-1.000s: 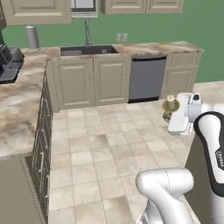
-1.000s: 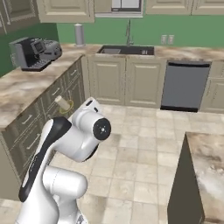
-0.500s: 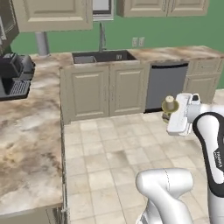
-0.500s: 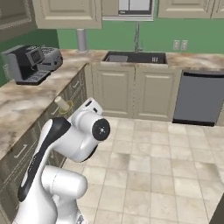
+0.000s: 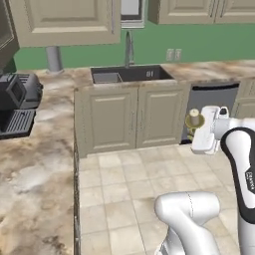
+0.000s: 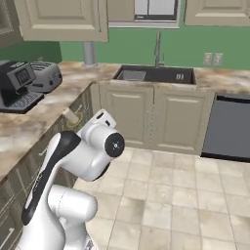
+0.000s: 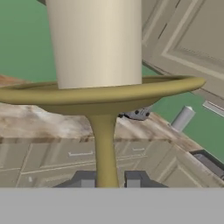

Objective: Pick the candle and candle from the dining table and place them in the open cabinet. Close the cabinet after placing the objects.

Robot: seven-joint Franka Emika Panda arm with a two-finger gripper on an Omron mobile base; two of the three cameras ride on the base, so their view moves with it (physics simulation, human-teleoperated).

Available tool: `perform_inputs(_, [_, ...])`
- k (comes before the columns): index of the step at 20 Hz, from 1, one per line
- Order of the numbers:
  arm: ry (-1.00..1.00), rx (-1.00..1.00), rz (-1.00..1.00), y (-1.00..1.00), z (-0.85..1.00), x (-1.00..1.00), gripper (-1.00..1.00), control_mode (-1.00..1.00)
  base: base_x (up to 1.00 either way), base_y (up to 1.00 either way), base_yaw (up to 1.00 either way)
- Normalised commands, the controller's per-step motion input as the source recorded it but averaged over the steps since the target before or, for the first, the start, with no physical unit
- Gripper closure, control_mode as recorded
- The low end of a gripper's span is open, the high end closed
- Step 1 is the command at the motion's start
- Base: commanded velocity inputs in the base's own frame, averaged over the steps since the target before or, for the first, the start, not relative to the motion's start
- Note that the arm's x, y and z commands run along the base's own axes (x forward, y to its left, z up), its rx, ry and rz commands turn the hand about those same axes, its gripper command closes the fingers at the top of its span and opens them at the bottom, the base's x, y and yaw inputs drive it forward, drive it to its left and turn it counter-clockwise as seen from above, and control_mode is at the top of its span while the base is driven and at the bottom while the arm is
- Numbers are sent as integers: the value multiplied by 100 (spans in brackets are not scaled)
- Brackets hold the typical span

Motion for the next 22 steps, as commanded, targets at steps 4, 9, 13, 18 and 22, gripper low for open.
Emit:
perform_inputs(4, [0, 0, 0, 0, 0, 0, 100, 100, 85, -38, 29])
perform_inputs(9, [0, 0, 0, 0, 0, 0, 100, 100, 60, -54, 35])
perform_inputs(13, [0, 0, 0, 0, 0, 0, 100, 100, 57, -59, 35])
perform_inputs(18, [0, 0, 0, 0, 0, 0, 100, 100, 59, -67, 35])
perform_inputs(22, [0, 0, 0, 0, 0, 0, 100, 100, 55, -71, 35])
